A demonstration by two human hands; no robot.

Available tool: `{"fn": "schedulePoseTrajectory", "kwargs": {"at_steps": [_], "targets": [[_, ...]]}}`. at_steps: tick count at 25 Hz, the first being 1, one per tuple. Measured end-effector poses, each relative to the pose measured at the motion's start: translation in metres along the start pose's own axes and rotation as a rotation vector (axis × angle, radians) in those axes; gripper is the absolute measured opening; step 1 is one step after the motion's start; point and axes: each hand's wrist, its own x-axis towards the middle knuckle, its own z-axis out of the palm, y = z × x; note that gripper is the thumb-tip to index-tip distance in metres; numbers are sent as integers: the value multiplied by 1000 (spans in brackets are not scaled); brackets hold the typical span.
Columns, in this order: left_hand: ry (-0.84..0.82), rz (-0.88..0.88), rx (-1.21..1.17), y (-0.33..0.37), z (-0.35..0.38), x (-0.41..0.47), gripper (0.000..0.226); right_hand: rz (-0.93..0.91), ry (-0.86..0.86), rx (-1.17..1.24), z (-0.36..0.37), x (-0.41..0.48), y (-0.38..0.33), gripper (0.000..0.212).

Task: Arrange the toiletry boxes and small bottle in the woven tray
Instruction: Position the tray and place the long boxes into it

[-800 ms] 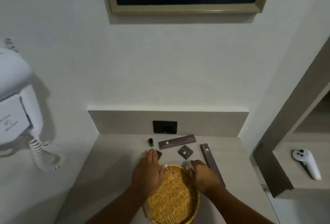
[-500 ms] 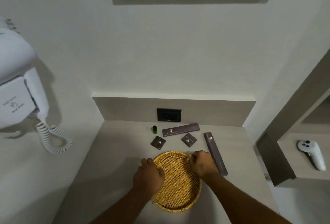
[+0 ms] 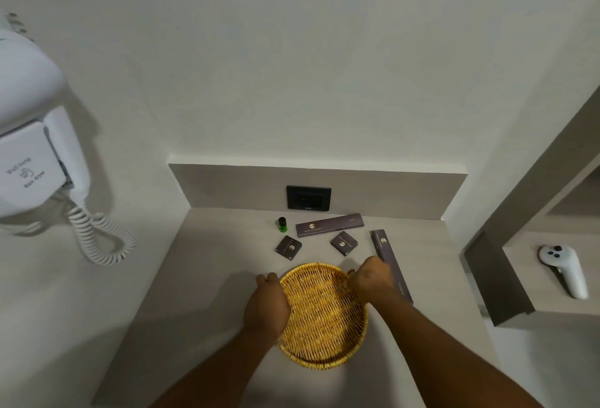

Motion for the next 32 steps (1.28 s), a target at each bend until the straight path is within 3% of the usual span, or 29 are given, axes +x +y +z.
{"fn": "schedulePoseTrajectory", "kwargs": {"at_steps": [8, 24, 28, 32], "targets": [[73, 117, -48, 7, -3, 32, 23, 174, -19, 150, -7, -10, 19, 33], [92, 170, -46, 8, -6, 38, 29, 255, -32, 204, -11, -17, 21, 45], [222, 281, 58, 17, -27, 49, 38, 203, 108, 193, -36, 0, 22, 48], [171, 426, 83, 54, -47, 87, 32, 150, 181, 86, -55, 24, 18, 39]]}}
